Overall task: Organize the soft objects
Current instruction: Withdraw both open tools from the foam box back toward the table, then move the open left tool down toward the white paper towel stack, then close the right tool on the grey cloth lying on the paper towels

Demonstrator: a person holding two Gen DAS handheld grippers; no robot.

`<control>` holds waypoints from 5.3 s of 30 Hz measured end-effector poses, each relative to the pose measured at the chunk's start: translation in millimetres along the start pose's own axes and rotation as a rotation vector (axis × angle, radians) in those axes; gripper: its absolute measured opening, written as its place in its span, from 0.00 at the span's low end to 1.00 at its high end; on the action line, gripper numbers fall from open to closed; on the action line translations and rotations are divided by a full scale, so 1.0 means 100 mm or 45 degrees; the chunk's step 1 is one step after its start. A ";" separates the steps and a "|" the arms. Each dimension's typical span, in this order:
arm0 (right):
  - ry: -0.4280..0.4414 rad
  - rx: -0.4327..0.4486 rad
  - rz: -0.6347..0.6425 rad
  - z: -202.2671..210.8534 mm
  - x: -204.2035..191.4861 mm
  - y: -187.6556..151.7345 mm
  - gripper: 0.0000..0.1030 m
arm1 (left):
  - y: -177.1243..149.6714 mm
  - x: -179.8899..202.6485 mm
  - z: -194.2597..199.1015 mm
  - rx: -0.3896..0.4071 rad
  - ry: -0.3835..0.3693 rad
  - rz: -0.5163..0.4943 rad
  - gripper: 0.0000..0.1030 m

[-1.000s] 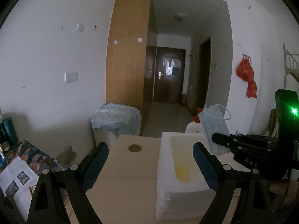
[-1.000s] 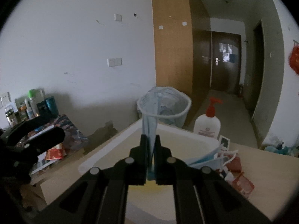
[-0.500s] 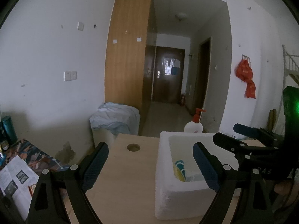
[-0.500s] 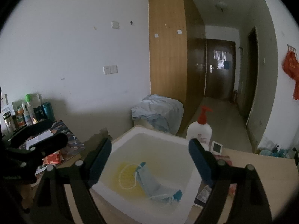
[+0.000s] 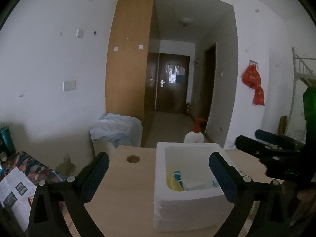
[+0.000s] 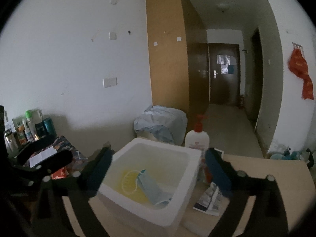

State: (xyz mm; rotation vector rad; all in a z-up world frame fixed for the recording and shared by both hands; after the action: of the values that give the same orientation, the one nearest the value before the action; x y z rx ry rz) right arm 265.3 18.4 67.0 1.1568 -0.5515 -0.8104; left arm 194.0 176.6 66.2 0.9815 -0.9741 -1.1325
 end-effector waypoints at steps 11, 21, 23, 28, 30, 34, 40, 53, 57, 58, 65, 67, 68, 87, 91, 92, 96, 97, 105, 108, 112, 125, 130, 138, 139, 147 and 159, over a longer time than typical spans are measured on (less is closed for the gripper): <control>-0.064 0.062 -0.049 0.58 0.27 -0.01 1.00 | 0.03 0.40 0.21 0.009 -0.078 -0.003 1.00; -0.178 0.110 -0.046 1.17 0.54 -0.17 1.00 | 0.02 0.93 0.46 0.025 -0.177 -0.037 1.00; -0.190 0.138 -0.054 1.31 0.58 -0.20 1.00 | 0.01 1.04 0.52 0.032 -0.194 -0.042 1.00; -0.233 0.147 -0.067 1.48 0.68 -0.31 1.00 | -0.07 1.25 0.63 0.033 -0.233 -0.064 1.00; -0.252 0.150 -0.077 1.56 0.74 -0.37 1.00 | -0.10 1.32 0.66 0.033 -0.247 -0.071 1.00; -0.286 0.147 -0.085 1.66 0.82 -0.49 1.00 | -0.16 1.43 0.73 0.040 -0.278 -0.079 1.00; -0.323 0.152 -0.111 1.75 0.89 -0.64 1.00 | -0.33 1.55 0.79 0.048 -0.311 -0.100 1.00; -0.387 0.144 -0.158 1.82 1.09 -1.04 1.00 | -0.87 1.78 0.77 0.013 -0.409 -0.086 1.00; -0.409 0.147 -0.133 1.86 1.11 -1.14 1.00 | -1.02 1.86 0.73 -0.006 -0.429 -0.087 1.00; -0.413 0.146 -0.128 1.87 1.12 -1.17 1.00 | -1.05 1.87 0.72 -0.010 -0.434 -0.087 1.00; -0.425 0.131 -0.106 1.93 1.12 -1.39 1.00 | -1.21 1.94 0.72 0.023 -0.433 -0.107 1.00; -0.424 0.124 -0.117 1.95 1.13 -1.47 1.00 | -1.26 1.95 0.74 0.033 -0.430 -0.131 1.00; -0.424 0.120 -0.121 1.95 1.13 -1.49 1.00 | -1.30 1.96 0.74 0.035 -0.433 -0.141 1.00; -0.454 0.011 -0.155 1.77 1.37 -1.66 1.00 | -1.74 2.17 0.51 -0.149 -0.544 -0.142 1.00; -0.457 -0.021 -0.164 1.68 1.46 -1.71 1.00 | -1.83 2.25 0.42 -0.191 -0.564 -0.157 1.00; -0.456 -0.025 -0.165 1.67 1.48 -1.72 1.00 | -1.85 2.26 0.40 -0.200 -0.572 -0.159 1.00; -0.440 -0.047 -0.185 1.60 1.55 -1.76 1.00 | -1.97 2.31 0.29 -0.252 -0.597 -0.151 1.00; -0.440 -0.056 -0.185 1.58 1.57 -1.77 1.00 | -2.00 2.32 0.26 -0.269 -0.604 -0.148 1.00; -0.432 -0.087 -0.195 1.47 1.68 -1.83 1.00 | -2.15 2.43 0.07 -0.345 -0.647 -0.151 0.89; -0.427 -0.091 -0.208 1.45 1.72 -1.84 1.00 | -2.23 2.52 0.02 -0.393 -0.684 -0.178 0.83; -0.427 -0.106 -0.221 1.42 1.79 -1.87 1.00 | -2.31 2.59 -0.07 -0.442 -0.699 -0.184 0.78; -0.373 -0.166 -0.232 1.20 1.83 -1.90 1.00 | -2.56 2.61 -0.23 -0.582 -0.636 -0.230 0.58; -0.355 -0.179 -0.228 1.11 1.82 -1.88 1.00 | -2.57 2.58 -0.23 -0.577 -0.579 -0.289 0.33; -0.333 -0.227 -0.211 0.90 1.77 -1.91 1.00 | -2.56 2.52 -0.23 -0.578 -0.578 -0.310 0.05; -0.331 -0.240 -0.209 0.87 1.76 -1.92 1.00 | -2.56 2.52 -0.22 -0.574 -0.584 -0.309 0.04; -0.296 -0.319 -0.220 0.64 1.67 -1.99 1.00 | -2.52 2.42 -0.21 -0.563 -0.608 -0.280 0.04; -0.273 -0.405 -0.180 0.34 1.49 -2.07 1.00 | -2.51 2.27 -0.20 -0.578 -0.643 -0.221 0.04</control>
State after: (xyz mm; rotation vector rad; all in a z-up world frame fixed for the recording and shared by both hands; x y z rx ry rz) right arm 273.9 -157.2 -121.0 0.8276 -0.4984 -1.1100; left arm 183.2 -81.2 -154.6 0.4209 -0.9707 -1.7081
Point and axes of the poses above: each gripper's, at about its wrist camera, not at the fingertips, and z roughly against the way its jaws point, x to its right, y to its top, the point moved 10 cm from there along -z, roughly the way its jaws point, and after that the axes turned 6 degrees about -y, right-handed, at the moved point
